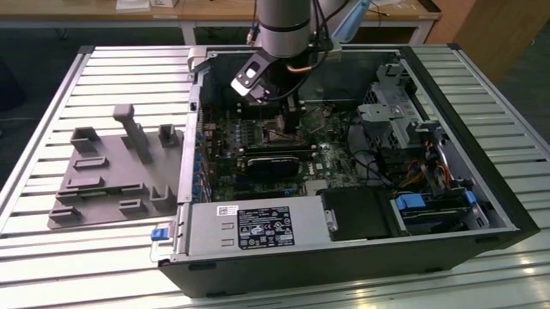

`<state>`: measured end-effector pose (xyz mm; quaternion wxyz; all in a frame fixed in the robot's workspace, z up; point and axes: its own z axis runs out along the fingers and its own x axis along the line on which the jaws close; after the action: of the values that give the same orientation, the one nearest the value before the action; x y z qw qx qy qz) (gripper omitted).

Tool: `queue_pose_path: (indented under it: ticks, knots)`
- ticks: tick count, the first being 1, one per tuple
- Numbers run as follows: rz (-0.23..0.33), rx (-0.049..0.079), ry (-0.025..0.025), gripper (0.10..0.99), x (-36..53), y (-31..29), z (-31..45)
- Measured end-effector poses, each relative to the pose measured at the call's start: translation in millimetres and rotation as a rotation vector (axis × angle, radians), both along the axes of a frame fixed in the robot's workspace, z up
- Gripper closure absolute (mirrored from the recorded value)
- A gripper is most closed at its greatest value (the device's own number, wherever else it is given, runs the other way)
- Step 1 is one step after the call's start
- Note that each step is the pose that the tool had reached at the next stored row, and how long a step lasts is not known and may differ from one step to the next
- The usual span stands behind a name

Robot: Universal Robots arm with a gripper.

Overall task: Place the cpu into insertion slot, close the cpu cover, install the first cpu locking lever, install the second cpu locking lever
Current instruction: 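Place the cpu into insertion slot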

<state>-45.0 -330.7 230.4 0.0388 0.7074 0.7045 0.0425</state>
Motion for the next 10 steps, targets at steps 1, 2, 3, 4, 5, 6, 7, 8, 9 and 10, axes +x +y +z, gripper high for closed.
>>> queue_pose_path:
  ticks: [1,2,3,4,5,6,7,8,9,10]
  knots:
    - [0.000,0.000,0.0000,0.549,-0.9,0.8,-0.4]
    - [-0.001,0.000,-0.0001,0.549,-2.1,1.5,-0.8]
    - [-0.002,-0.001,-0.0002,0.549,-3.3,2.0,-1.2]
    - [-0.003,-0.001,-0.0001,0.549,-4.3,2.3,-1.8]
    - [-0.003,-0.002,0.0000,0.549,-5.2,2.5,-2.3]
    - [-0.004,-0.002,0.0000,0.549,-6.2,2.8,-2.9]
    - [-0.005,-0.003,0.0000,0.549,-7.5,3.3,-3.6]
    - [-0.005,-0.003,0.0000,0.549,-9.5,4.0,-4.1]
    - [-0.006,-0.004,-0.0001,0.549,-11.1,4.5,-4.7]
    - [-0.007,-0.004,-0.0001,0.549,-12.4,4.9,-5.3]
